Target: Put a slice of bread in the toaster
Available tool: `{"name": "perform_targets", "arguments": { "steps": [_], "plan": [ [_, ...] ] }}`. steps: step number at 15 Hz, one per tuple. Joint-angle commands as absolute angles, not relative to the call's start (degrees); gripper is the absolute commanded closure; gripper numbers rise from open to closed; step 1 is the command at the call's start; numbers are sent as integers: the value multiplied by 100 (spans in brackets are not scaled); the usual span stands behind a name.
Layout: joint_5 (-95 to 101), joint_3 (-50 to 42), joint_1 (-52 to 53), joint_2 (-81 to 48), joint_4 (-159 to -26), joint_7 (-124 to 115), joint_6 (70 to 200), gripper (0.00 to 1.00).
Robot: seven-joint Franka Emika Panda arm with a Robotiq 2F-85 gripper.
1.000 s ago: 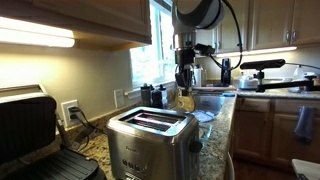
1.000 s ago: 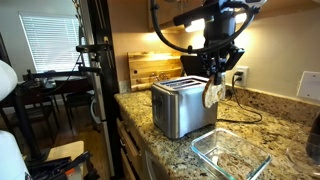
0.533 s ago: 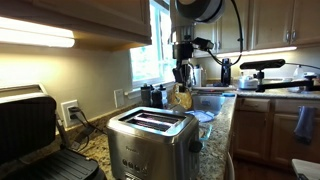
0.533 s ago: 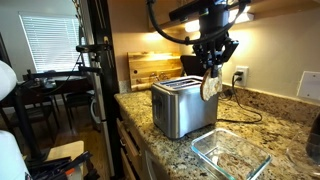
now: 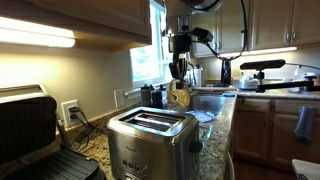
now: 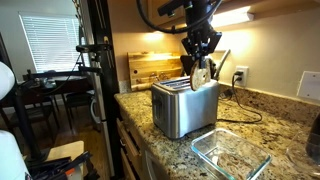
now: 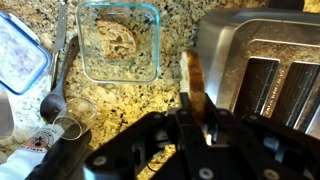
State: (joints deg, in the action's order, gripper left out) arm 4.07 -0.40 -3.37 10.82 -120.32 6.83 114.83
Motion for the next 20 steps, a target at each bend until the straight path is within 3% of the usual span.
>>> {"name": "perform_targets", "arguments": {
  "steps": [1,20],
  "plan": [
    [611,137,-146,1587,-12332,214,11232,93],
    [627,554,131,1518,-12199,-523,10968,93]
  ]
}}
